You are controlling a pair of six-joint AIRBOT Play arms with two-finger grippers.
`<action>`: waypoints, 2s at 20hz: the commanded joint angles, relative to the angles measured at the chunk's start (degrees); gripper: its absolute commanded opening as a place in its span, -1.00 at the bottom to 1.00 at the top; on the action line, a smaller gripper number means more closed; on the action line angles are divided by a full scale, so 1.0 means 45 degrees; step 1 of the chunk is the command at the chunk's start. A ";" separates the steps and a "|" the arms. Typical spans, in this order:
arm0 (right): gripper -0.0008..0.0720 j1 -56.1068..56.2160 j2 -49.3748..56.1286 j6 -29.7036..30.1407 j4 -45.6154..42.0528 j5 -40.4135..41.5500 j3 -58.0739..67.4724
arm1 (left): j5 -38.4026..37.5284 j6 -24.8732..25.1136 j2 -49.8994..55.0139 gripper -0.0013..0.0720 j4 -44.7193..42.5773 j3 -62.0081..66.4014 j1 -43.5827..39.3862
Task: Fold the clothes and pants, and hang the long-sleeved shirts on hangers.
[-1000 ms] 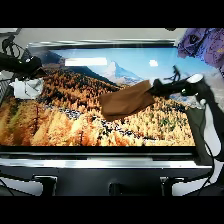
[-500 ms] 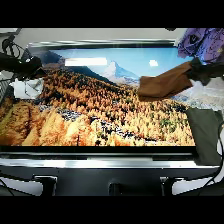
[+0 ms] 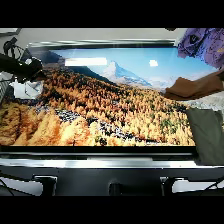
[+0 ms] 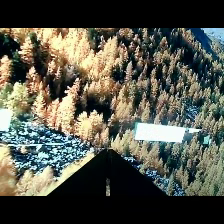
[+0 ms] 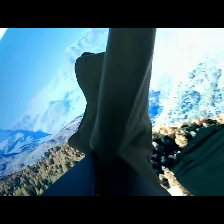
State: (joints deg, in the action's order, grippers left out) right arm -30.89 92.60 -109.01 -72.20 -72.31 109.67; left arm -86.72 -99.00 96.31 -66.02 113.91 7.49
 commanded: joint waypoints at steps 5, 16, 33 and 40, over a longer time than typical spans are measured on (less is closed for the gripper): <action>-0.91 -0.0180 -0.1098 -0.2181 -0.3123 -0.1049 0.0029 | -0.0675 0.0000 -0.0015 -0.92 -0.0010 -0.0005 0.0010; -0.91 -0.0180 -0.2244 -0.2477 -0.6329 -0.3400 0.0029 | -0.0738 0.0005 -0.0015 -0.92 -0.0010 -0.0005 0.0010; -0.91 -0.0180 -0.5124 -0.1817 -0.9651 -0.3691 -0.9889 | -0.0869 0.0000 -0.0015 -0.92 -0.0010 -0.0005 -0.0019; -0.90 -0.0180 -0.5192 -0.2074 -1.0472 -0.3075 -1.1740 | -0.0869 0.0005 -0.0015 -0.92 -0.0010 -0.0005 -0.0015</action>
State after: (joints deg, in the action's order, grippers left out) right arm -31.68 69.54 -117.49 -117.25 -87.26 59.92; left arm -90.67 -99.00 96.29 -66.06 113.91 7.44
